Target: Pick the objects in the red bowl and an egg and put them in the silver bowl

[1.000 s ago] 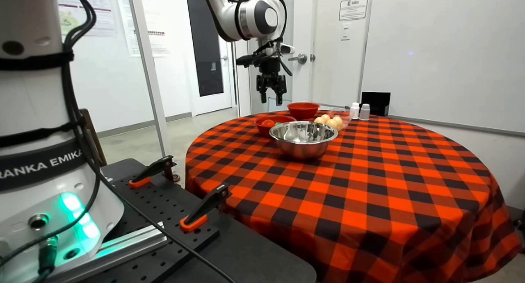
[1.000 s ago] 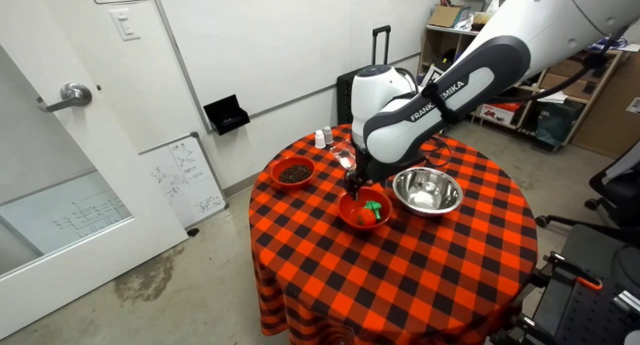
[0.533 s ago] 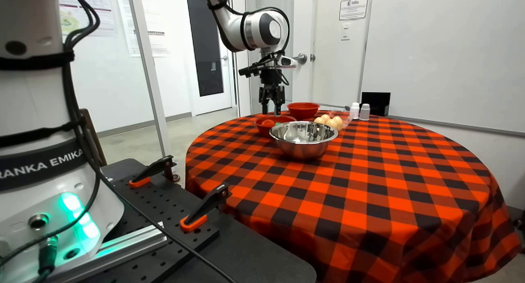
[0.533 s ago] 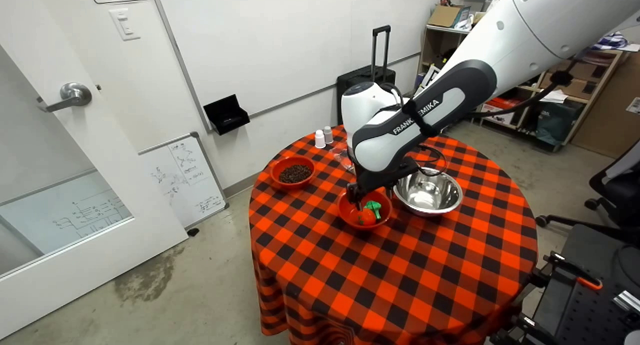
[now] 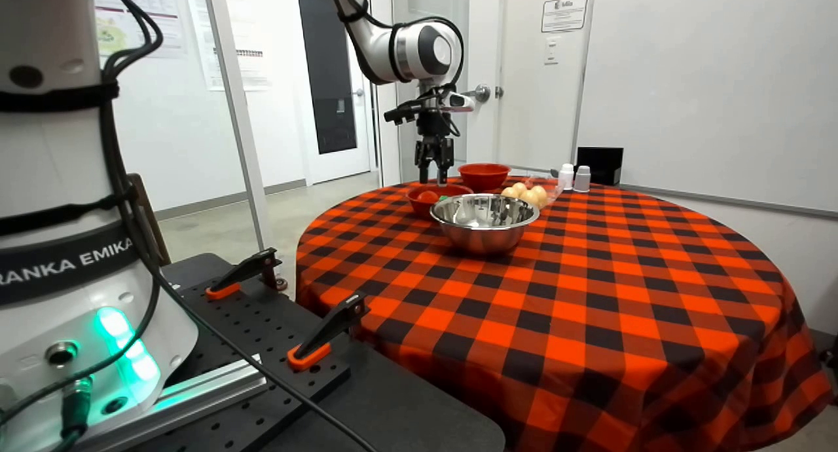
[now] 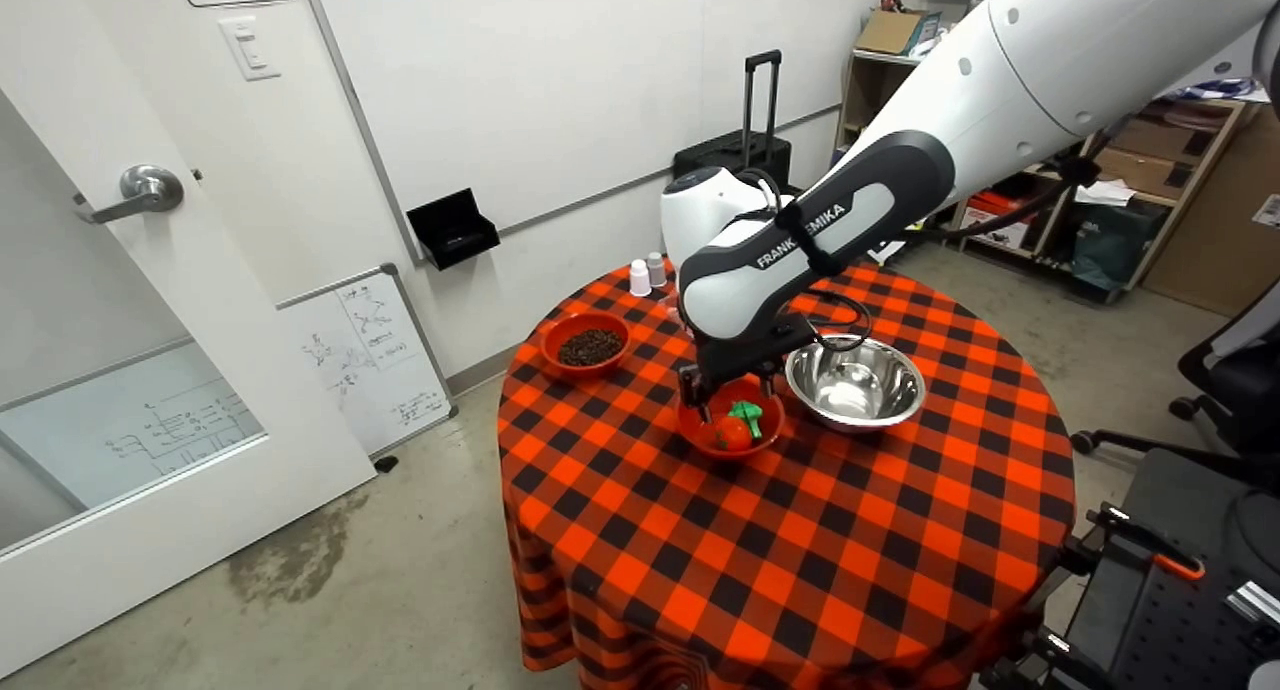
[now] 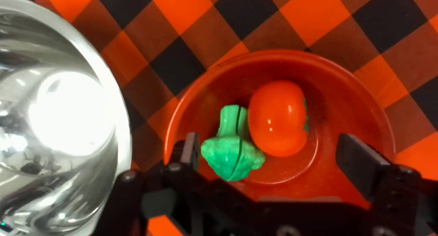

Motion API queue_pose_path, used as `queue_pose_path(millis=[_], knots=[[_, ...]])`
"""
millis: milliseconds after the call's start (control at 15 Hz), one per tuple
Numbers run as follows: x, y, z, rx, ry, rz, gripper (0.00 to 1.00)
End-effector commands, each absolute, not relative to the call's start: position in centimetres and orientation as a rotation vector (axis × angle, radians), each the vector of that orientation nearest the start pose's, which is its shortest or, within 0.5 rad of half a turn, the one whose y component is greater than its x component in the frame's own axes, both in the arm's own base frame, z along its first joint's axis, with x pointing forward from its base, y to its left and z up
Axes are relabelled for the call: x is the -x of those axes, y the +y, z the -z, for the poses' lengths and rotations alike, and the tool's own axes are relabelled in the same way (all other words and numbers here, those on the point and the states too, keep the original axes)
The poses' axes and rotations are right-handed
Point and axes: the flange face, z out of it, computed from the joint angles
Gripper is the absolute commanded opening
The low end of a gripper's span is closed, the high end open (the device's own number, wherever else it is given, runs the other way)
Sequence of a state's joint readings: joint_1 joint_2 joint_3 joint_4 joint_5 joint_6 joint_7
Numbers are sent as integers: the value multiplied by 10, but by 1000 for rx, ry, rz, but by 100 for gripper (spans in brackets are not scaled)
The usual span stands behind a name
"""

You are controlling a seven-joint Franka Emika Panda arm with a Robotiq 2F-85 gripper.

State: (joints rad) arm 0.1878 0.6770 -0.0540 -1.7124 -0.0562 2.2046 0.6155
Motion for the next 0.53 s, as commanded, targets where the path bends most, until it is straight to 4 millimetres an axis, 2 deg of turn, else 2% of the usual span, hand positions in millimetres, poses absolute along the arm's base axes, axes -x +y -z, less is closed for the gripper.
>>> queue_pose_path(millis=[0, 467], knots=[[-657, 94, -179, 3175, 758, -260, 100], [-662, 101, -167, 3137, 836, -321, 100]])
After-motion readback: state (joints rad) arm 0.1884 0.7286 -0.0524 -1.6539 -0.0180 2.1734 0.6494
